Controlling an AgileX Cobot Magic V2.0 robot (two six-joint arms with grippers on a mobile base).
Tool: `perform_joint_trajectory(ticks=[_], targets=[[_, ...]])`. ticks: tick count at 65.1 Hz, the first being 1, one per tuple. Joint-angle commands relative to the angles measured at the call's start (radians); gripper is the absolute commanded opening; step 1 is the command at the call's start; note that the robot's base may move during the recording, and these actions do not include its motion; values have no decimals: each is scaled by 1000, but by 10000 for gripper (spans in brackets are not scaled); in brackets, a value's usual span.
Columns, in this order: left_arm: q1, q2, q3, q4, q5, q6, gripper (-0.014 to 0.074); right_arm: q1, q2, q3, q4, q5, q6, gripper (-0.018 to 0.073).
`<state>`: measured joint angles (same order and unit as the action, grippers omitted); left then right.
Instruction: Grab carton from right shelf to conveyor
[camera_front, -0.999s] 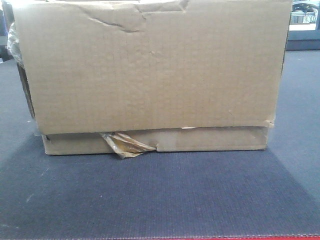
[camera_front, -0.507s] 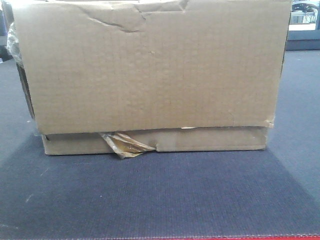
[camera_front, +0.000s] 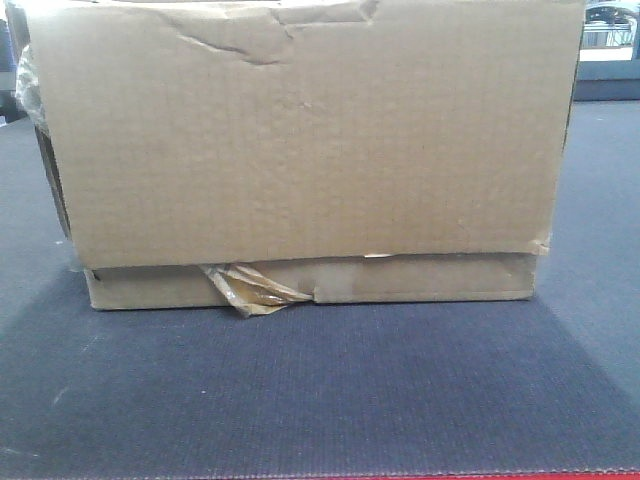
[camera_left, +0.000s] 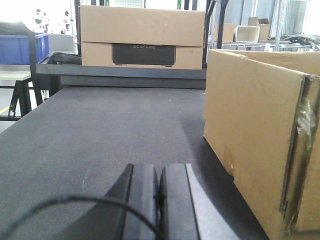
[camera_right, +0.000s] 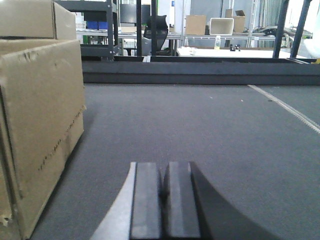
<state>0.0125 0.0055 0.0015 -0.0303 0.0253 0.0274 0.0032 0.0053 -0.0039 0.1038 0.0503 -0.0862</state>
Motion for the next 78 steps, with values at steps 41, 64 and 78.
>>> perform_joint_trajectory(ticks=[41,64,78], targets=[[5,-5,-1,-6,-19,3,-6,-6,-5,4,4,-40,-10,-57],[5,-5,-1,-6,-19,3,-6,-6,-5,4,4,-40,-10,-57],[5,-5,-1,-6,-19,3,-6,-6,-5,4,4,-40,-10,-57]])
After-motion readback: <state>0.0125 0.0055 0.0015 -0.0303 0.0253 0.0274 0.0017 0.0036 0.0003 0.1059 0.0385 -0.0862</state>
